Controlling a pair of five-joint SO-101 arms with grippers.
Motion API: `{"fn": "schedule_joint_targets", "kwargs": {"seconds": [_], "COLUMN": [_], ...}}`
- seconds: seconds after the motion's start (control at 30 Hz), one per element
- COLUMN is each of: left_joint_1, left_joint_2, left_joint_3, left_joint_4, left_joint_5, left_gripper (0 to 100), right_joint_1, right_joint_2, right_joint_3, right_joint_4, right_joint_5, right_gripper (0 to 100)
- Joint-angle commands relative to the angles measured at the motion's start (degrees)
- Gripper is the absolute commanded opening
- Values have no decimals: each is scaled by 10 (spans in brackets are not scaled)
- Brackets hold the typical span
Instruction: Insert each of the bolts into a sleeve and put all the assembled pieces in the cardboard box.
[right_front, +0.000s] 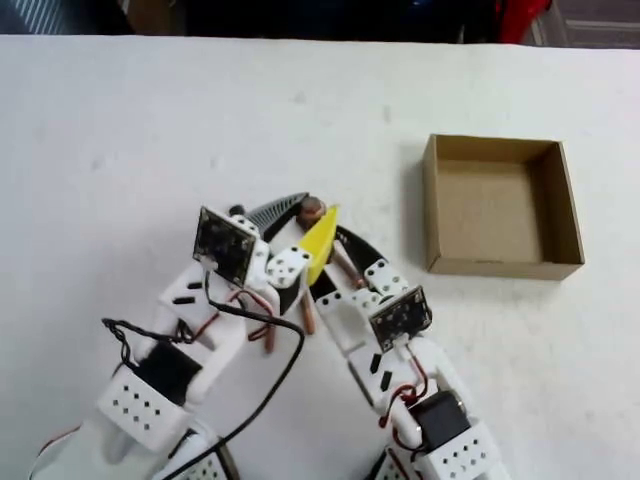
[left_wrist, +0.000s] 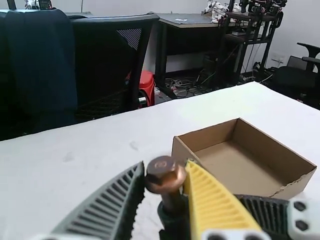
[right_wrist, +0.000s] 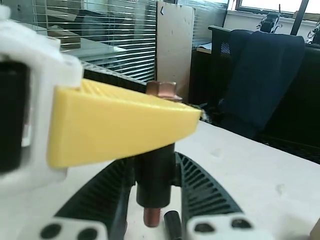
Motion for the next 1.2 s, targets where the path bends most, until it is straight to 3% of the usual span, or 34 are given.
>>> {"fn": "schedule_joint_targets", "kwargs": {"seconds": [0.0, 0.33, 0.5, 0.63, 1.03, 1.17], "left_joint_1": [13, 51, 52, 52, 52, 52], "left_joint_2": [-9, -9, -8, -8, -8, -8], "left_joint_3": [-41, -53, -63, -62, -64, -61], "left_joint_4": [-4, 31, 33, 33, 44, 10], "left_joint_5": [-5, -5, -7, -55, -59, -57], "left_gripper": [155, 155, 155, 155, 148, 81], "right_joint_1": [5, 5, 5, 5, 6, 6], "right_joint_2": [-5, -5, -5, -5, -5, -5], "right_joint_3": [5, 5, 5, 5, 5, 5], "right_joint_4": [-1, -1, -1, 0, 6, 7], "right_joint_5": [7, 7, 7, 7, 7, 7], "right_gripper": [17, 17, 17, 17, 17, 17]}}
